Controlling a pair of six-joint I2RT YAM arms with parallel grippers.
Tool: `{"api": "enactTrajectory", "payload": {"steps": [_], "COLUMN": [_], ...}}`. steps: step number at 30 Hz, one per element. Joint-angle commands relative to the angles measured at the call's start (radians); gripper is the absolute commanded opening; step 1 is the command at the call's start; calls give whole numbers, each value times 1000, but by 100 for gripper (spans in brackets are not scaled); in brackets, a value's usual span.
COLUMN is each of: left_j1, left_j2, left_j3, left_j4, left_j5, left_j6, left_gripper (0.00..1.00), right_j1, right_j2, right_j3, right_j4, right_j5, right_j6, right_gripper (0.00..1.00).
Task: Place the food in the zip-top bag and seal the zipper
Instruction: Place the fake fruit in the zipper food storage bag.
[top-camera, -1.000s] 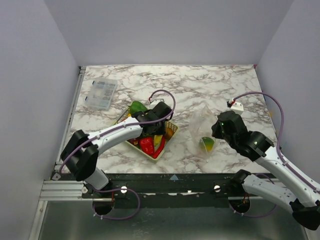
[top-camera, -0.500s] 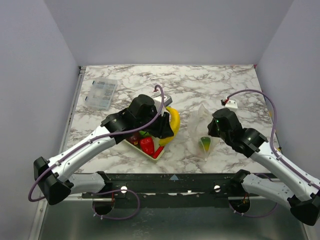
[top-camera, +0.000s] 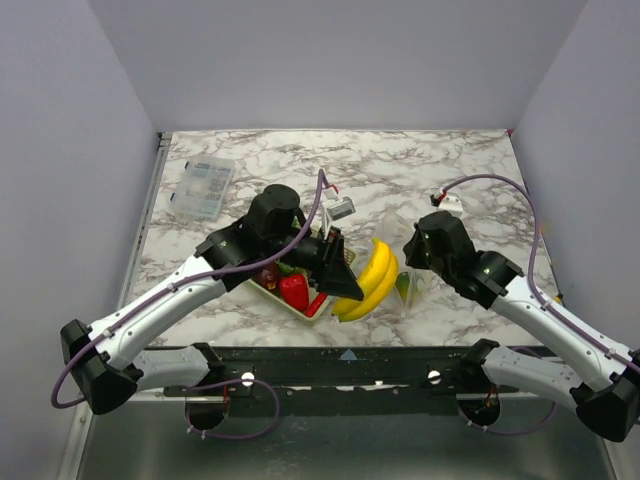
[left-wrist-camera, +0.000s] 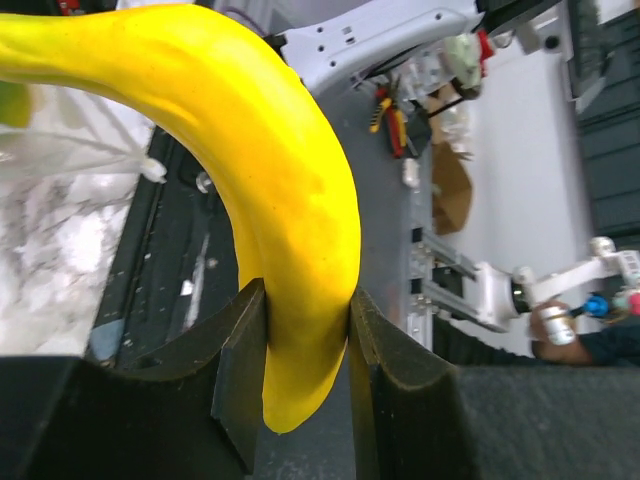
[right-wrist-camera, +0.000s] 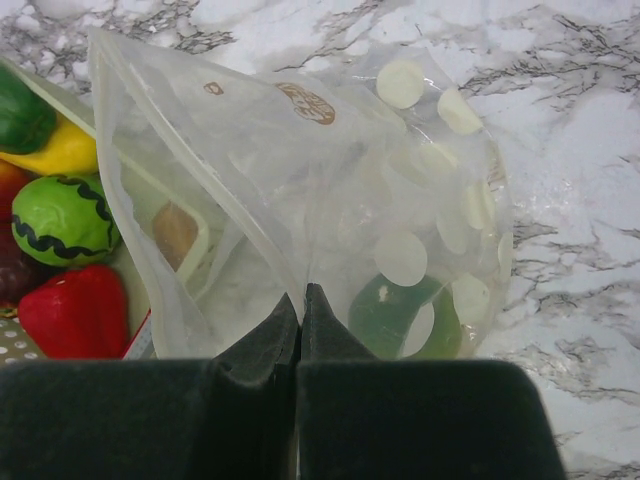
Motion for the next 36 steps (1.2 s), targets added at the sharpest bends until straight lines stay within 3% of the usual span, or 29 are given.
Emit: {"api": "enactTrajectory", "payload": {"steps": [1,5,12,16,28,32,36], "left_j1": [-3,-2,20,28,-17,-85,-121], "left_j2": [87,204,379,430,459,432,446], "left_j3": [-40,-22,125,214,266,278,307], "left_j4": [247,352,160,-6,-29,-50,-137], "left_j5": [122,103,-13,-163,-344,-462,-591], "left_j6": [-192,-322,-317,-246,-72,90,157], "left_gripper": [0,0,0,0,0,0,0], "right_j1": [3,4,4,4,4,4,3], "right_j2": [-39,-67,-79,-78,-83,-102,-115], "right_j3": [-20,-29,-14,-16,-13,-28,-40], "right_j4": [46,43,29,39,87,111,118], "right_j5": [-38,-35,-56,-79,-160,-163,-166], "right_j6": [11,18,21,23,45,58,70], "right_gripper": [1,1,1,1,1,1,1]}}
